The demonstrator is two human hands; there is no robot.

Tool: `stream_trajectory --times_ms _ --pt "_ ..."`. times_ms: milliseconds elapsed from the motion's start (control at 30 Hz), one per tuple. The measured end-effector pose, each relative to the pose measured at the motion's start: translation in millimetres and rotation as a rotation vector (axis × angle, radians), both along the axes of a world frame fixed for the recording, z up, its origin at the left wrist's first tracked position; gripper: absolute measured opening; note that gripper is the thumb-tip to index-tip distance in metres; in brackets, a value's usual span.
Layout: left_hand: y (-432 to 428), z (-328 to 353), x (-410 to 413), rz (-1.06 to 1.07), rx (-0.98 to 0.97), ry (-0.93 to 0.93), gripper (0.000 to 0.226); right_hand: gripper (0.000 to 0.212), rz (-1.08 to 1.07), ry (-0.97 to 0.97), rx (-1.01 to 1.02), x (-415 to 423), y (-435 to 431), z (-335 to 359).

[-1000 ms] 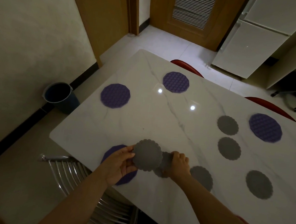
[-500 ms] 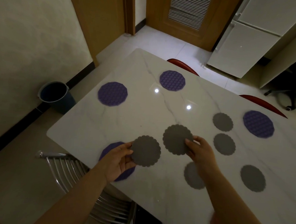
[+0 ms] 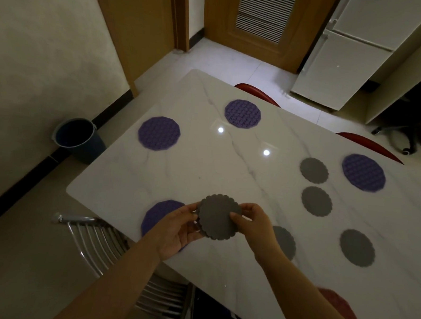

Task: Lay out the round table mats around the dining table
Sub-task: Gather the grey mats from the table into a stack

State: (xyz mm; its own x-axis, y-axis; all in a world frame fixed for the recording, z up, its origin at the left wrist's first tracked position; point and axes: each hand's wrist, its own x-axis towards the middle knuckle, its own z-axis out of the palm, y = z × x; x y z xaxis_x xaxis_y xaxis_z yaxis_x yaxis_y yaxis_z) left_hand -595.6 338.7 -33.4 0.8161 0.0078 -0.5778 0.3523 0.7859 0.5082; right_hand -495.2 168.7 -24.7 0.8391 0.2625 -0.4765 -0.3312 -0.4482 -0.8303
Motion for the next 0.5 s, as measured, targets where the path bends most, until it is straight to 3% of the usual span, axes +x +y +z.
stream_trajectory --times_ms 300,500 --pt "-2.7 -3.2 0.1 -0.004 0.000 0.044 0.031 0.032 0.099 -0.152 -0.139 -8.1 0.0 3.7" --pt "-5.0 -3.5 1.1 -0.049 0.057 0.031 0.037 0.030 0.102 -0.196 -0.113 -10.3 -2.6 1.4"
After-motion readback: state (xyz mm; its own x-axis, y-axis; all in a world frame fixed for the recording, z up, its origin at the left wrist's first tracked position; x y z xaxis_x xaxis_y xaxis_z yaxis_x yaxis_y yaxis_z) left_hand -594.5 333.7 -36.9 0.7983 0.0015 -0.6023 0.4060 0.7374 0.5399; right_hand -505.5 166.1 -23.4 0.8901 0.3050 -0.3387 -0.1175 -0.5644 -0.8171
